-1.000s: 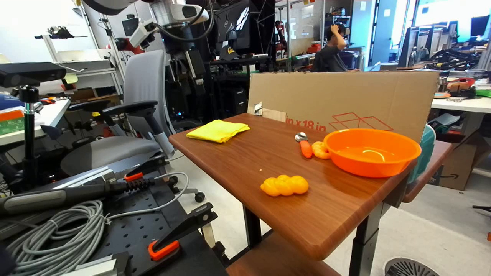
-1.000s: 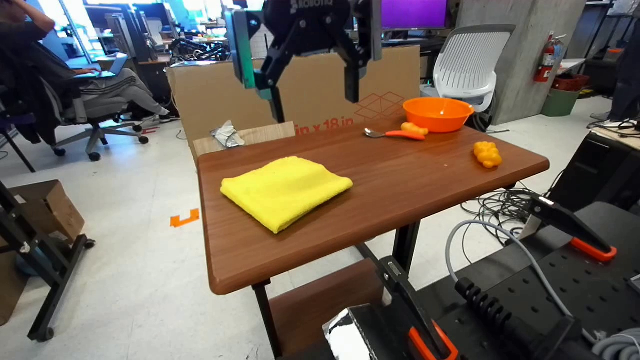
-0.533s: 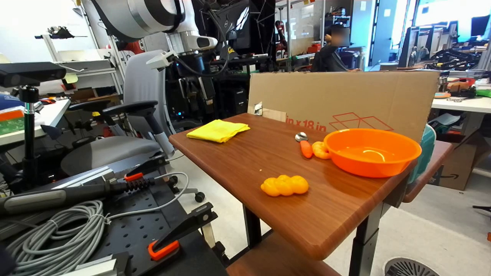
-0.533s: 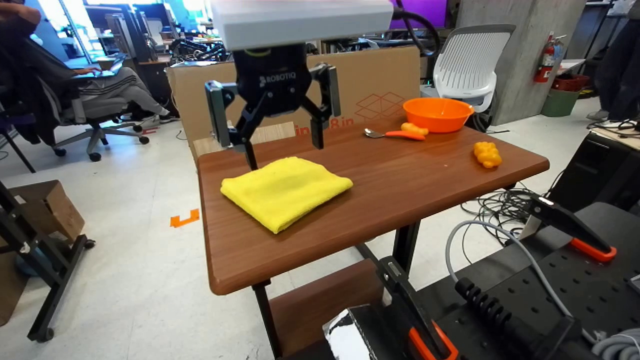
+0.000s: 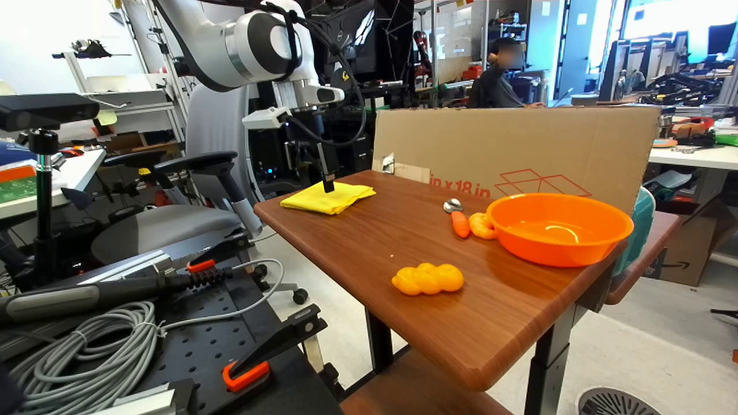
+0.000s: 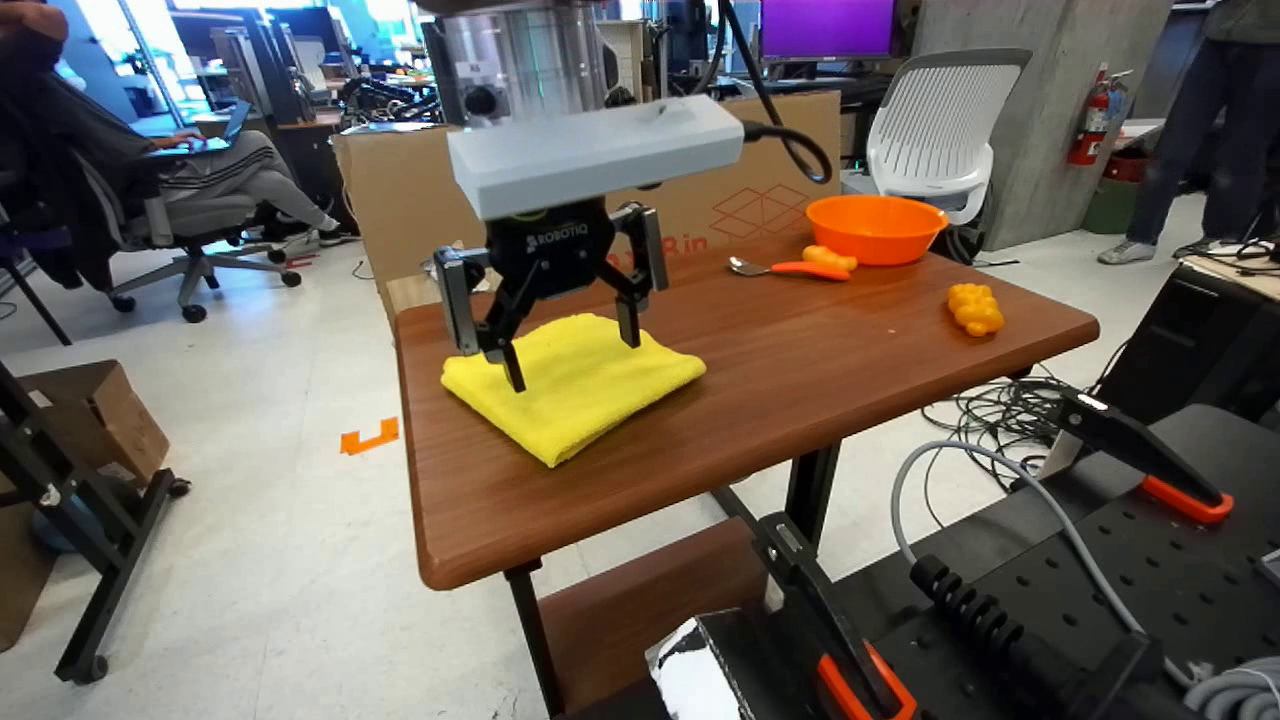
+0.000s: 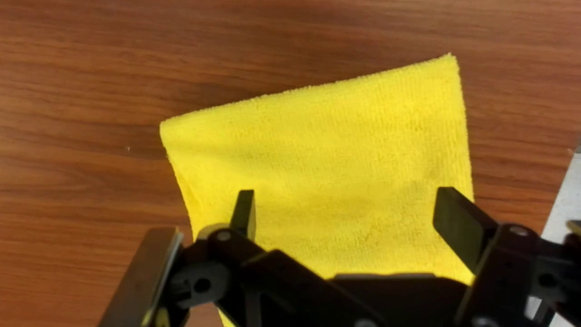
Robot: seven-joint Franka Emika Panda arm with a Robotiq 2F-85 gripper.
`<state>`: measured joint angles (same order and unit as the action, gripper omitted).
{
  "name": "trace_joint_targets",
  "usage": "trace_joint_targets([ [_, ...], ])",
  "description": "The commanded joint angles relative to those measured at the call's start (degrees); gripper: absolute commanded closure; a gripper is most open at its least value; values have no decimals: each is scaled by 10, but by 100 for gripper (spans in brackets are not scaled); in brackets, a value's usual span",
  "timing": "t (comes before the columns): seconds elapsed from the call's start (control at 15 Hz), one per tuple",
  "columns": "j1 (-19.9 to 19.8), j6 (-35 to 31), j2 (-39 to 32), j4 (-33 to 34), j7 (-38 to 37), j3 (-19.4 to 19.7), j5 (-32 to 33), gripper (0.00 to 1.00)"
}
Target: Move the yellow towel to the right
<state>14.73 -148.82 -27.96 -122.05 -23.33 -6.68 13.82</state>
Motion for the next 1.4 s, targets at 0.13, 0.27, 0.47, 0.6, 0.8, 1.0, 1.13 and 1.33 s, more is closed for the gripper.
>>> trace_joint_targets([
  [0.13, 6, 8, -46, 45, 57, 11, -31, 0],
  [0.27, 8, 8, -55, 52, 68, 14, -34, 0],
  [0.47, 5, 14, -62, 62, 83, 16, -40, 0],
  [0.6, 2, 16, -64, 66, 93, 17, -46, 0],
  [0.8, -4, 16, -67, 73, 104, 20, -57, 0],
  [1.0, -14, 19, -70, 81, 117, 21, -72, 0],
  [1.13, -25, 23, -72, 85, 128, 20, -83, 0],
  [1.33, -47, 24, -67, 83, 150, 18, -102, 0],
])
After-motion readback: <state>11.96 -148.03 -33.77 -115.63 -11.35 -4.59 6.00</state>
